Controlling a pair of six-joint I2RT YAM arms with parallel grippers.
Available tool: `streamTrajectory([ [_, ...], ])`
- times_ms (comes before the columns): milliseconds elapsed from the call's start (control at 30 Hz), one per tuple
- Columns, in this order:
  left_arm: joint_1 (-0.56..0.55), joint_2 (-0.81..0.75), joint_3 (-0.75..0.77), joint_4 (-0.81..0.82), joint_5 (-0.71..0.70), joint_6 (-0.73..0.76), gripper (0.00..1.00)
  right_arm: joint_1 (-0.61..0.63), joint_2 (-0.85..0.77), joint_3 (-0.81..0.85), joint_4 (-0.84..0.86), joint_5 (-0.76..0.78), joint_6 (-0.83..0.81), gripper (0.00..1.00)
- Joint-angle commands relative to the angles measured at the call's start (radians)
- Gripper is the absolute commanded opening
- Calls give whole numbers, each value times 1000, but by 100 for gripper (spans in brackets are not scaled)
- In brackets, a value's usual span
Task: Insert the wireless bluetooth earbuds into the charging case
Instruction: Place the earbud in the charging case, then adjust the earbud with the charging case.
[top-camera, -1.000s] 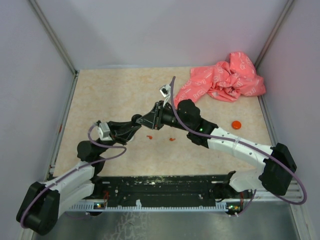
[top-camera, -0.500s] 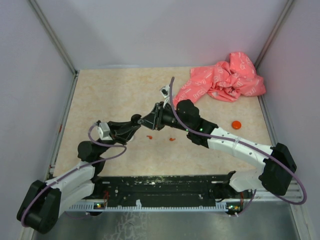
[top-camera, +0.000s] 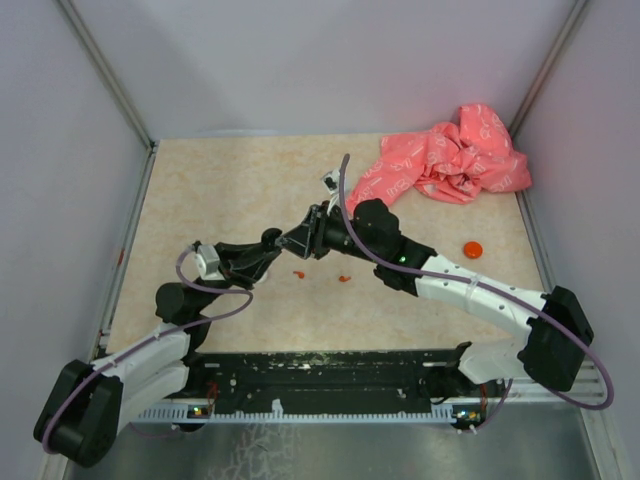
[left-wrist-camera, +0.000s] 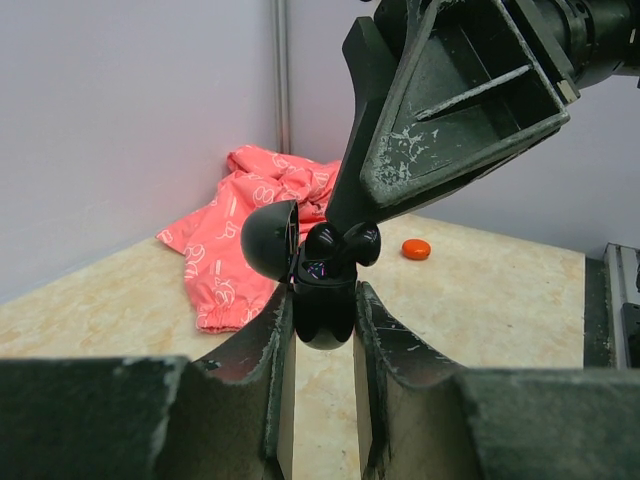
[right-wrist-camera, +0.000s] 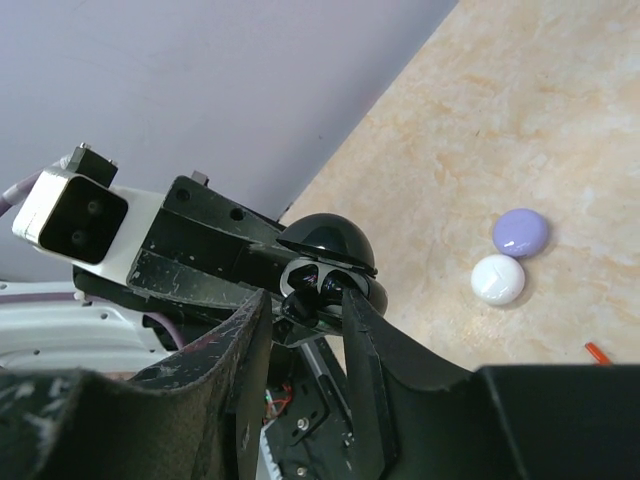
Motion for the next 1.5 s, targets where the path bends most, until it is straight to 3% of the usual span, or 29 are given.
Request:
streamTrajectory([
  [0, -3, -18, 14, 89, 2, -12, 0, 2, -18, 20, -46, 10, -70, 35],
  [767, -3, 8, 24, 73, -5, -21, 0, 23, 15, 78, -70, -204, -155, 34],
  [1200, -3, -12, 35, -3, -25, -6, 0, 28, -55, 76, -102, -73, -231, 36],
  [1467, -3, -8, 44, -29, 2, -24, 0, 29, -69, 67, -27, -64, -250, 41],
])
